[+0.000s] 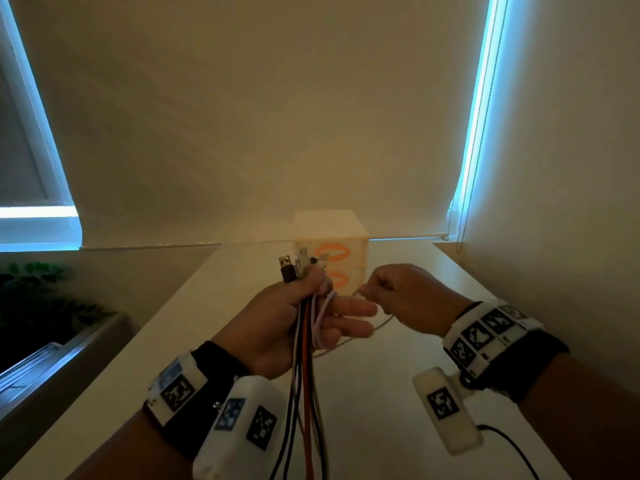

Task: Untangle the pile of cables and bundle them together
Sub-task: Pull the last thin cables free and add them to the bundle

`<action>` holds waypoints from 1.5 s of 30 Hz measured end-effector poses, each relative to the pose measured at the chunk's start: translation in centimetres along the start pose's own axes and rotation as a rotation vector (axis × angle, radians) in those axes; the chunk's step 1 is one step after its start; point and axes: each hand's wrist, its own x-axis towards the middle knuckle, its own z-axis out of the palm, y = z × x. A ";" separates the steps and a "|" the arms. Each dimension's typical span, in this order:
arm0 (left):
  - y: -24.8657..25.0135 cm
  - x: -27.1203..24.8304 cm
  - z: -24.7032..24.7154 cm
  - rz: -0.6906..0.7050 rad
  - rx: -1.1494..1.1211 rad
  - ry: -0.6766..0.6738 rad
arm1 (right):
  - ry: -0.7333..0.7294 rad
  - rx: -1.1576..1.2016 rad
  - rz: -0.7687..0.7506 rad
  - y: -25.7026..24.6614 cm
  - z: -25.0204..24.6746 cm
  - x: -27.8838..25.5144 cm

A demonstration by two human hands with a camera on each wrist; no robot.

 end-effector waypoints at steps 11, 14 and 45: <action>0.7 1.0 0.9 0.211 -0.306 0.159 | 0.060 0.168 -0.253 -6.2 2.6 -4.3; 1.4 0.9 0.3 0.238 -0.426 0.151 | -0.006 0.276 -0.199 -4.2 3.6 -4.8; 0.6 -0.1 -0.7 0.116 -0.231 0.041 | 0.002 0.313 -0.254 -6.6 2.0 -5.0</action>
